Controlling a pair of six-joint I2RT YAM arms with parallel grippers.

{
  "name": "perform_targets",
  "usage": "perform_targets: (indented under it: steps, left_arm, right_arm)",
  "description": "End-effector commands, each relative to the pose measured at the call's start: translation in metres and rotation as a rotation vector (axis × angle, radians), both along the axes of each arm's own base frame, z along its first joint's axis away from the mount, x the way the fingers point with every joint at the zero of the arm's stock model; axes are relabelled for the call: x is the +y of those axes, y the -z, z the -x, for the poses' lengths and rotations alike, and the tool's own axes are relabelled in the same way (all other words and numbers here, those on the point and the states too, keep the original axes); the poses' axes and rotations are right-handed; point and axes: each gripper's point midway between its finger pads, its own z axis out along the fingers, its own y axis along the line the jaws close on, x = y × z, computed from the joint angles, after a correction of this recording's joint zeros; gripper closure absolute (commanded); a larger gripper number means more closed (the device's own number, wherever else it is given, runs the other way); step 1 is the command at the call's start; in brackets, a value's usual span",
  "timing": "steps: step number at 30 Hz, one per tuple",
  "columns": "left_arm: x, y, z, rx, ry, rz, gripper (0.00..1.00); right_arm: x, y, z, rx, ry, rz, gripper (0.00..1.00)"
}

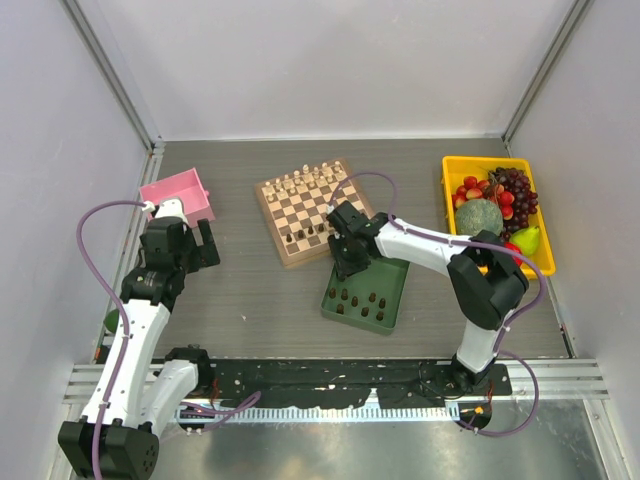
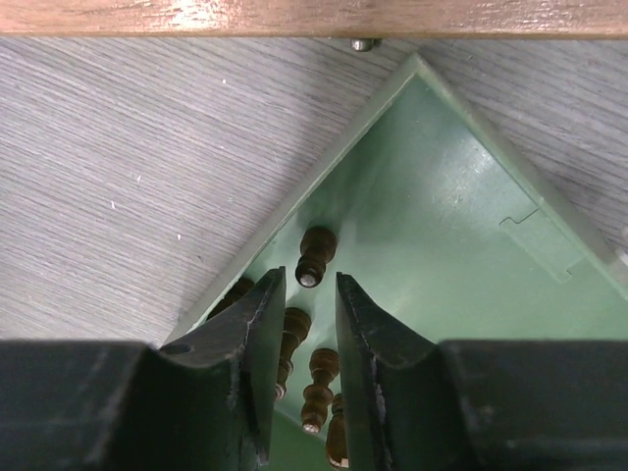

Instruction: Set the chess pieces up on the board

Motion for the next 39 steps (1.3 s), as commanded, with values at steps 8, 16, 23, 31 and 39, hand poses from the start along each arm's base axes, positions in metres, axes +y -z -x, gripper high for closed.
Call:
perform_targets:
  steps: [8, 16, 23, 31, 39]
  left_arm:
    - [0.000, -0.014, -0.006, -0.038, 0.007, 0.001, 0.01]
    - [0.000, -0.012, -0.006, -0.032, 0.010, 0.002, 0.01]
    - [-0.001, -0.012, -0.006, -0.032, 0.009, 0.003, 0.01]
    - [0.000, -0.013, -0.006, -0.036, 0.009, 0.001, 0.01]
    - [-0.001, -0.013, -0.006, -0.035, 0.009, 0.003, 0.01]
  right_arm:
    - [0.009, -0.005, -0.019, -0.066, 0.024, -0.002, 0.71]
    - [0.010, -0.006, -0.019, -0.067, 0.019, -0.008, 0.80]
    - [0.004, -0.037, -0.023, -0.117, 0.019, -0.007, 0.83]
    - [-0.018, -0.105, -0.047, -0.254, 0.073, -0.062, 0.83]
    - [-0.056, -0.129, -0.102, -0.329, 0.198, -0.065, 0.82]
